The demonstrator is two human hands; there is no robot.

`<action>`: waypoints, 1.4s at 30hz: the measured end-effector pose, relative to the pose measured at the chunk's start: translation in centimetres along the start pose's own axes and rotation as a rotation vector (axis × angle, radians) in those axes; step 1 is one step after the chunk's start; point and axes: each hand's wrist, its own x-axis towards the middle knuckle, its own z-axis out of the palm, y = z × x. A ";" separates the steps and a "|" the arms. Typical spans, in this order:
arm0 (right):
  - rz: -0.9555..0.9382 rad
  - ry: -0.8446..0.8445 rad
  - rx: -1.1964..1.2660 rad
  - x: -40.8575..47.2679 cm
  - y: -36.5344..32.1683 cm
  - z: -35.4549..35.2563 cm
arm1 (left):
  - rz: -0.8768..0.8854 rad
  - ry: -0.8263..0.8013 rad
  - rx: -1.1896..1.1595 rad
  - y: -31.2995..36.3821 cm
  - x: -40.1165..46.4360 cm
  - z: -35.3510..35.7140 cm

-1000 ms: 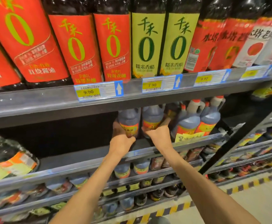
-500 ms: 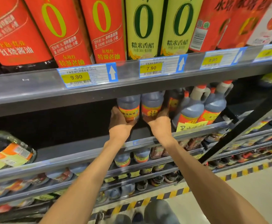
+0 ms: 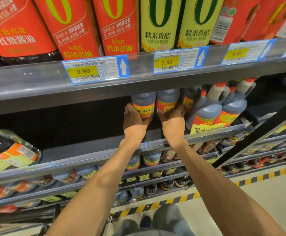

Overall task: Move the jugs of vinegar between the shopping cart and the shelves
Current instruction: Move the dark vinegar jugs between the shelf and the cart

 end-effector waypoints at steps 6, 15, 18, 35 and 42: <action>0.021 0.010 0.019 0.0 -0.1 0.0 | -0.019 -0.012 -0.024 0.0 0.1 0.3; -0.015 0.008 -0.072 0.2 -0.2 0.1 | -0.041 0.013 0.033 0.2 0.1 0.3; -0.008 0.014 -0.054 0.2 0.0 0.1 | -0.055 -0.051 0.006 -0.3 0.5 0.3; -0.024 0.005 -0.245 0.5 -0.2 -0.4 | -0.073 -0.090 0.018 -0.8 0.8 0.5; -0.080 0.042 -0.283 0.5 0.1 -0.3 | -0.074 -0.096 0.021 -0.7 0.8 0.5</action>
